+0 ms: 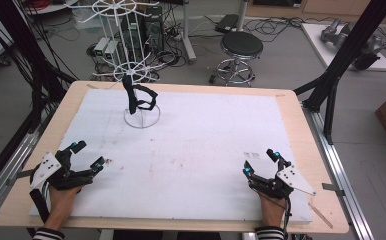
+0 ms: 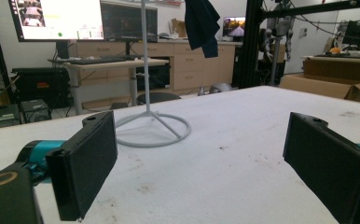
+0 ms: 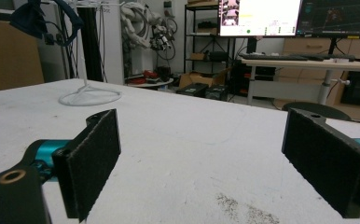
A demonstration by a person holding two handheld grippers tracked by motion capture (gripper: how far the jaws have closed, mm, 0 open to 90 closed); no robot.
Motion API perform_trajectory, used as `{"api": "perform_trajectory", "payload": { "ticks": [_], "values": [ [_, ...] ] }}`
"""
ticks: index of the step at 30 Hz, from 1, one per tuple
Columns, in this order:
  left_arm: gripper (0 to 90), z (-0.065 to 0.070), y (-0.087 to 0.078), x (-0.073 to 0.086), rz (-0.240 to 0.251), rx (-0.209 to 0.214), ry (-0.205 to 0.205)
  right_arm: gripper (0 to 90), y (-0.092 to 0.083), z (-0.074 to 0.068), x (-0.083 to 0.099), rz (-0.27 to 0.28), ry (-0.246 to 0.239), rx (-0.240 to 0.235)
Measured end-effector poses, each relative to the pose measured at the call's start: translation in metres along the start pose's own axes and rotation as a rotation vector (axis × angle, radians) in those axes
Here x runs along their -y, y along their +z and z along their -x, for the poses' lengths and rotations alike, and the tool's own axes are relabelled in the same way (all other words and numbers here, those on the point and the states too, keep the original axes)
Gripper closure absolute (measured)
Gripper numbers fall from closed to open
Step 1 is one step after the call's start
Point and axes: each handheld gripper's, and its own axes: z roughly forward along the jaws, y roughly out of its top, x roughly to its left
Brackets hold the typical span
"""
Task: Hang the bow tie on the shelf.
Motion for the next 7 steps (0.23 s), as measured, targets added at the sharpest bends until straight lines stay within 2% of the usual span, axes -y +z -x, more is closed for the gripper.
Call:
{"api": "perform_trajectory", "payload": {
  "ticks": [7],
  "values": [
    [10.4, 0.0013, 0.0006, 0.0001, -0.008, -0.017, 0.011, 10.7, -0.0007, -0.0008, 0.0002, 0.001, 0.009, 0.000]
  ]
}}
